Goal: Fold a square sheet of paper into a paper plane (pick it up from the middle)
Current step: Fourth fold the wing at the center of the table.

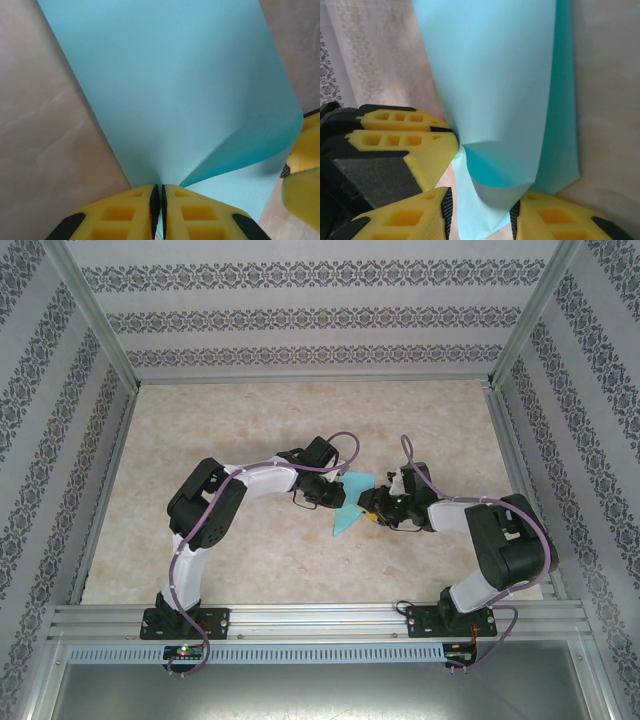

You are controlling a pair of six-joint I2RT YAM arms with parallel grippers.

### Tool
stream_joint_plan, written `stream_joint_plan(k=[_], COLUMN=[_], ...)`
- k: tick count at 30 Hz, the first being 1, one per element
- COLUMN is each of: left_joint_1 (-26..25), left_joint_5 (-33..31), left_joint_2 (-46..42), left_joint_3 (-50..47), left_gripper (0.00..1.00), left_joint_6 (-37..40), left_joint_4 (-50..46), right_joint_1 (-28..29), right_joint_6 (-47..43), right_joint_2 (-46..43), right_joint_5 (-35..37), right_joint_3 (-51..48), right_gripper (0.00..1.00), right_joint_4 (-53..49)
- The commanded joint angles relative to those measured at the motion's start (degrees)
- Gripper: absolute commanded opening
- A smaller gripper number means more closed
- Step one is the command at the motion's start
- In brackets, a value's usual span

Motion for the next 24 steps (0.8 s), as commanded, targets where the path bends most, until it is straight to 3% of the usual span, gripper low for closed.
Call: stream_joint_plan(k=[1,13,24], left_joint_1=[-0.9,-0.9,-0.9], left_joint_5=[-1.9,-0.5,0.2], left_joint_2=[3.7,1.8,-3.3], left_joint_3=[-2.2,-1.1,3.3], left_gripper=[0.16,0.18,0.21], left_joint_6=[1.1,0.5,-0.6], left_joint_4=[-4.7,-6.1,-8.2], right_joint_1=[1.1,1.9,3.1], right_joint_6=[0.0,-2.9,-8.2], right_joint_2=[0.8,2.3,1.6], right_joint_5=[-0.3,2.4,7.7], right_joint_3=[-0.5,1.0,3.3], right_gripper=[0.35,0.1,0.02], right_joint_4=[1.9,-1.4,-9.9])
